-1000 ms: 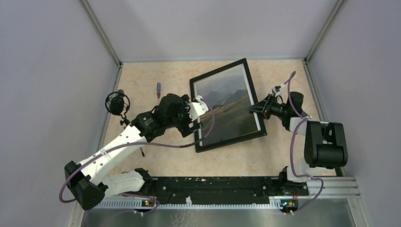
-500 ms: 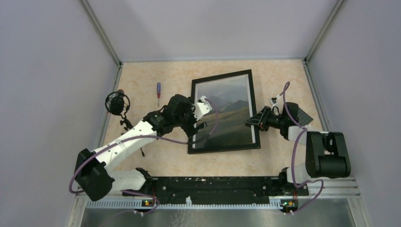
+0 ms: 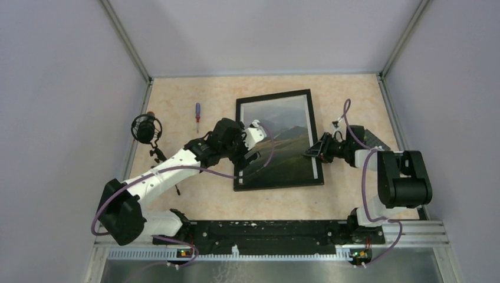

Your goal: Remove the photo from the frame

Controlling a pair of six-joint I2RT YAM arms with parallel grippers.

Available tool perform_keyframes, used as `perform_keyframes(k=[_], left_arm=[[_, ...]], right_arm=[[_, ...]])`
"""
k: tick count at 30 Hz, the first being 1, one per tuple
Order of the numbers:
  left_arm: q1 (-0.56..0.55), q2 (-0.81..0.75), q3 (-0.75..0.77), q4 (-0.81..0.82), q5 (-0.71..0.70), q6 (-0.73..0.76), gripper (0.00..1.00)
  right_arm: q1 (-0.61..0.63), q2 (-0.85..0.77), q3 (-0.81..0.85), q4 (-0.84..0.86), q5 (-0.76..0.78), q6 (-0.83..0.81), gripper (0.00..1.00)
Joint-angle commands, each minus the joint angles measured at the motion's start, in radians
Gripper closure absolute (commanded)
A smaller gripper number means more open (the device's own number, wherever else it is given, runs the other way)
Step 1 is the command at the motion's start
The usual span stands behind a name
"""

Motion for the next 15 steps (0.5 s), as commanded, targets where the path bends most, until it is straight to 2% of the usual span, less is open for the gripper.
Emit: perform_keyframes(k=[1, 7, 12, 15], left_arm=[[0.006, 0.008, -0.008, 0.055, 0.022, -0.006, 0.01], [0.007, 0.026, -0.009, 0.052, 0.021, 0.005, 0.01], [0.007, 0.05, -0.005, 0.031, 0.039, 0.047, 0.01], [0.005, 0.075, -0.002, -0.003, 0.07, 0.113, 0.01]], right_arm=[[0.058, 0.018, 0.008, -0.099, 0.129, -0.045, 0.65], [0.058, 0.047, 0.066, -0.21, 0.237, -0.14, 0.52], [0.058, -0.001, 0.101, -0.285, 0.272, -0.167, 0.31], [0.055, -0.07, 0.119, -0.331, 0.306, -0.187, 0.23]])
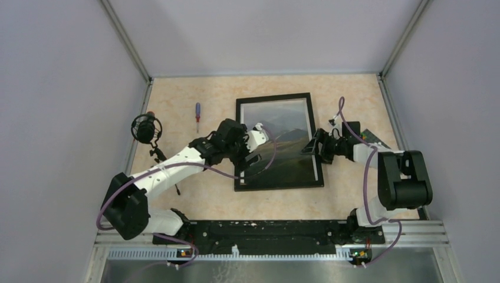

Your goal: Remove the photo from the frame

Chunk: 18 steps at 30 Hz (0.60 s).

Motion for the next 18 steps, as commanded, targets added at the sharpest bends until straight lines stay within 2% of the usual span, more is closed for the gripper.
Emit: perform_keyframes(k=[1, 7, 10, 13, 18], left_arm=[[0.003, 0.035, 0.006, -0.024, 0.068, 0.106, 0.01], [0.0, 0.101, 0.03, -0.058, 0.11, 0.175, 0.01], [-0.004, 0.127, 0.038, -0.051, 0.127, 0.178, 0.01], [-0.017, 0.159, 0.049, -0.064, 0.173, 0.194, 0.01], [-0.067, 0.228, 0.063, -0.094, 0.215, 0.222, 0.01]], right_arm=[[-0.002, -0.094, 0.033, -0.126, 0.179, -0.092, 0.21], [-0.002, -0.184, 0.045, -0.234, 0.311, -0.178, 0.18], [-0.002, -0.189, 0.062, -0.244, 0.307, -0.238, 0.17], [-0.002, -0.128, 0.119, -0.265, 0.263, -0.32, 0.18], [-0.001, 0.001, 0.197, -0.286, 0.219, -0.402, 0.33]])
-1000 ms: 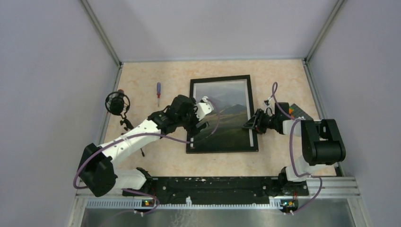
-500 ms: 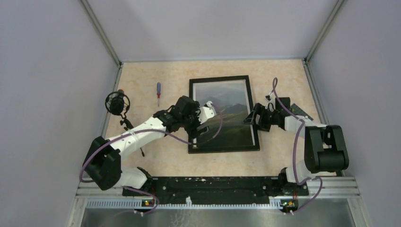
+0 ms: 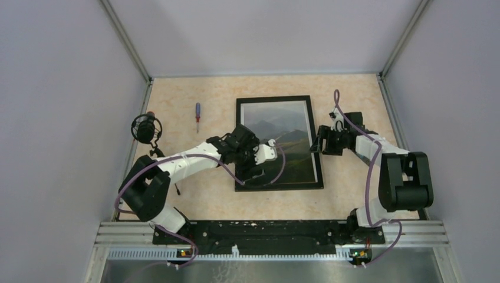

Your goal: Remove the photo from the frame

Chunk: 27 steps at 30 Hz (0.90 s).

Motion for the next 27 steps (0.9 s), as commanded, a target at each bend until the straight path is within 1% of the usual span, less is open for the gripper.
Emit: perform_keyframes(k=[1, 3, 4, 7, 8, 11, 14, 16, 18, 20, 21, 22, 24, 27], left_arm=[[-0.044, 0.057, 0.04, -0.032, 0.086, 0.046, 0.02], [-0.055, 0.085, 0.04, -0.043, 0.097, 0.052, 0.06], [-0.057, 0.097, 0.042, -0.056, 0.107, 0.057, 0.08], [-0.059, 0.118, 0.033, -0.093, 0.14, 0.071, 0.17], [-0.06, 0.116, 0.024, -0.099, 0.145, 0.072, 0.19], [-0.063, 0.091, -0.023, -0.11, 0.154, 0.073, 0.24], [-0.07, 0.06, -0.069, -0.117, 0.143, 0.068, 0.29], [-0.074, 0.037, -0.091, -0.126, 0.134, 0.068, 0.3], [-0.073, 0.011, -0.097, -0.129, 0.117, 0.064, 0.3], [-0.075, -0.015, -0.086, -0.146, 0.125, 0.055, 0.26], [-0.08, -0.03, -0.079, -0.154, 0.126, 0.049, 0.22], [-0.091, -0.042, -0.073, -0.155, 0.116, 0.038, 0.15], [-0.148, -0.074, -0.082, -0.148, 0.081, 0.035, 0.08], [-0.242, -0.101, -0.115, -0.106, 0.002, 0.011, 0.05]], right_arm=[[0.001, 0.093, 0.078, -0.021, -0.029, -0.112, 0.36], [0.003, 0.119, 0.078, -0.016, -0.038, -0.116, 0.51], [0.006, 0.13, 0.074, -0.015, -0.044, -0.119, 0.56], [0.034, 0.158, 0.06, -0.025, -0.049, -0.133, 0.65], [0.043, 0.164, 0.051, -0.025, -0.051, -0.136, 0.67], [0.066, 0.166, 0.01, -0.016, -0.068, -0.146, 0.77], [0.077, 0.159, -0.024, -0.012, -0.093, -0.145, 0.84], [0.076, 0.15, -0.034, -0.015, -0.103, -0.137, 0.85], [0.077, 0.138, -0.047, -0.007, -0.097, -0.112, 0.89], [0.077, 0.13, -0.056, 0.002, -0.088, -0.081, 0.93], [0.076, 0.129, -0.055, 0.002, -0.078, -0.068, 0.98], [0.076, 0.13, -0.055, 0.002, -0.069, -0.061, 1.0], [0.076, 0.136, -0.057, 0.003, -0.069, -0.045, 1.0], [0.075, 0.12, -0.074, 0.022, -0.076, -0.009, 1.0]])
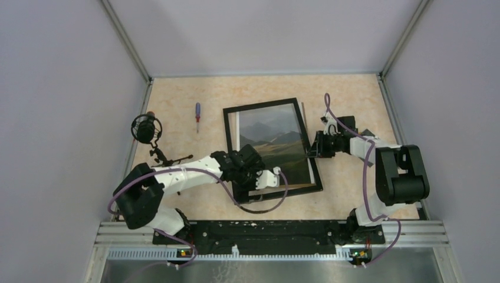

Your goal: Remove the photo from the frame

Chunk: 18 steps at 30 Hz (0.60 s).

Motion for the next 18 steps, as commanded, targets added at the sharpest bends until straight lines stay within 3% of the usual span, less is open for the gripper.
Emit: perform_keyframes(k=[1, 9, 14, 16, 18], left_arm=[[-0.119, -0.063, -0.037, 0.029, -0.082, -0.035, 0.05], [-0.156, 0.047, -0.051, 0.124, -0.192, -0.097, 0.19], [-0.156, 0.054, -0.014, 0.088, -0.21, -0.091, 0.44], [-0.156, 0.041, 0.008, 0.063, -0.212, -0.091, 0.58], [-0.155, 0.026, 0.033, 0.037, -0.221, -0.094, 0.68]], right_arm=[[0.022, 0.002, -0.072, -0.052, 0.008, 0.058, 1.0], [0.005, 0.003, -0.064, -0.061, 0.0, 0.132, 1.0], [-0.027, 0.0, -0.056, -0.069, -0.054, 0.118, 1.0], [-0.042, -0.013, -0.048, -0.07, -0.086, 0.108, 0.78], [-0.058, -0.025, -0.021, -0.095, -0.113, 0.077, 0.67]])
